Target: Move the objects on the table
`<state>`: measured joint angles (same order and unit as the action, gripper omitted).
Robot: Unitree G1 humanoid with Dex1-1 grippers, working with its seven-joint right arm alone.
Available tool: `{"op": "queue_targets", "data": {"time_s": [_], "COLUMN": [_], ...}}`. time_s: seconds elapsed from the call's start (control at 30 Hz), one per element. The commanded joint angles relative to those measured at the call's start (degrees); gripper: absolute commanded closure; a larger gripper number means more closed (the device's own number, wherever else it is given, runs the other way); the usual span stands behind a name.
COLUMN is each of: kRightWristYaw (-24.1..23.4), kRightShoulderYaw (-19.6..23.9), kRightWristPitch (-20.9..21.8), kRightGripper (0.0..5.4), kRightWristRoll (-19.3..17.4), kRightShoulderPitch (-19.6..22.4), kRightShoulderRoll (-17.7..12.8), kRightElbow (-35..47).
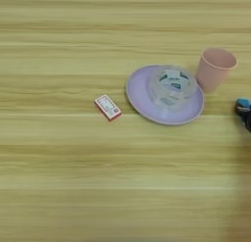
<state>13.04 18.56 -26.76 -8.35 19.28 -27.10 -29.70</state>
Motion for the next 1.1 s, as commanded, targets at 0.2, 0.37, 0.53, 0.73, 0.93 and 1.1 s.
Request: {"op": "queue_targets", "data": {"time_s": [0.2, 0.37, 0.53, 0.73, 0.93, 1.1], "kRightWristYaw": [-1.15, -0.61, -0.58, -0.67, -0.80, -1.04], "kRightShoulderYaw": [-1.21, -1.80, -2.57, -3.05, -3.03, -2.76], "kRightWristPitch": [7.90, 12.18, 15.70, 18.18, 19.37, 20.72], "kRightGripper": [4.00, 4.00, 4.00, 3.32, 2.76, 2.19], "kRightWristRoll": [1.71, 2.15, 2.64, 2.78, 2.62, 2.30], "kRightShoulderPitch": [9.94, 15.39, 18.84, 19.64, 19.69, 18.41], "kRightShoulderRoll": [-2.67, -3.37, -3.24, -3.83, -3.84, -3.88], "kRightElbow": [-15.49, -25.63, -32.90, -35.80, -36.09, -33.21]}}
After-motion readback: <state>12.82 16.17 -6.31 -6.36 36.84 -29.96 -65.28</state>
